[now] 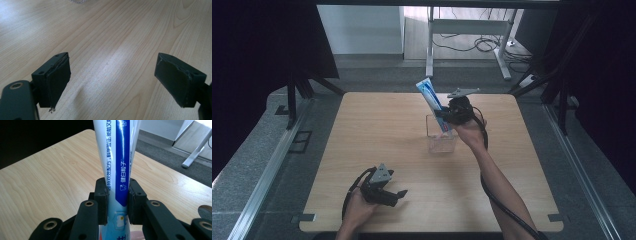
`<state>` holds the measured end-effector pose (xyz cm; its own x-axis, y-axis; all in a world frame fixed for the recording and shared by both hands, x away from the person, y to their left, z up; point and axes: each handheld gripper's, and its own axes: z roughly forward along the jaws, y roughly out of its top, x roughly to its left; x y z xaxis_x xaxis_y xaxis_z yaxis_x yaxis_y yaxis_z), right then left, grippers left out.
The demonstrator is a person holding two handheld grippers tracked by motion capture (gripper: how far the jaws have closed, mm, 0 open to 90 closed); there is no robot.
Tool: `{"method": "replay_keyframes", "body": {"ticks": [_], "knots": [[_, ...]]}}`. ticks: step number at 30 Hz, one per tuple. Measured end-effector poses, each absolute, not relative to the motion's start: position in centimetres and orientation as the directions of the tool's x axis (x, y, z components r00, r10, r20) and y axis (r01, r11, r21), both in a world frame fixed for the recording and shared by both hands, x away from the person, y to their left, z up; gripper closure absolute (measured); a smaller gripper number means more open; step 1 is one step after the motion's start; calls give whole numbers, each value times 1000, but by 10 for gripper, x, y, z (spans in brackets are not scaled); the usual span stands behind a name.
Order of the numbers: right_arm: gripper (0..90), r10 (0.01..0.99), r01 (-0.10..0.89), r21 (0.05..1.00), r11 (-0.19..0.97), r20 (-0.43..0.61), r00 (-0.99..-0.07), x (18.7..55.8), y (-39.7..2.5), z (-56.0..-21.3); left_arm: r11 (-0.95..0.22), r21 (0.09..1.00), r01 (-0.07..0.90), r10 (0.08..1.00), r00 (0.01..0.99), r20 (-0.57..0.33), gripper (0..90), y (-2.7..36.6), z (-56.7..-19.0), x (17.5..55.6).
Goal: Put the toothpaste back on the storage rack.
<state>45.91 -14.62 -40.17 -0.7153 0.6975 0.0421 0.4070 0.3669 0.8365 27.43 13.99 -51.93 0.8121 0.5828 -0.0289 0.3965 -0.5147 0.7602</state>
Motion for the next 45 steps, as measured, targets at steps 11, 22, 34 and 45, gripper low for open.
{"method": "replay_keyframes", "body": {"ticks": [11,22,34,45], "knots": [[733,702,410,826,387,25,-712,465,-150,-414,-515,759,399,583,812,-32,137,140,-520,275],[731,690,405,817,410,13,-724,466,-150,-429,-522,754,399,580,814,-30,137,139,-521,274],[726,677,402,802,441,-4,-736,464,-151,-443,-523,752,401,577,816,-33,138,138,-521,274],[718,650,392,792,468,-8,-760,462,-149,-454,-528,749,401,574,818,-32,138,138,-522,274]]}}
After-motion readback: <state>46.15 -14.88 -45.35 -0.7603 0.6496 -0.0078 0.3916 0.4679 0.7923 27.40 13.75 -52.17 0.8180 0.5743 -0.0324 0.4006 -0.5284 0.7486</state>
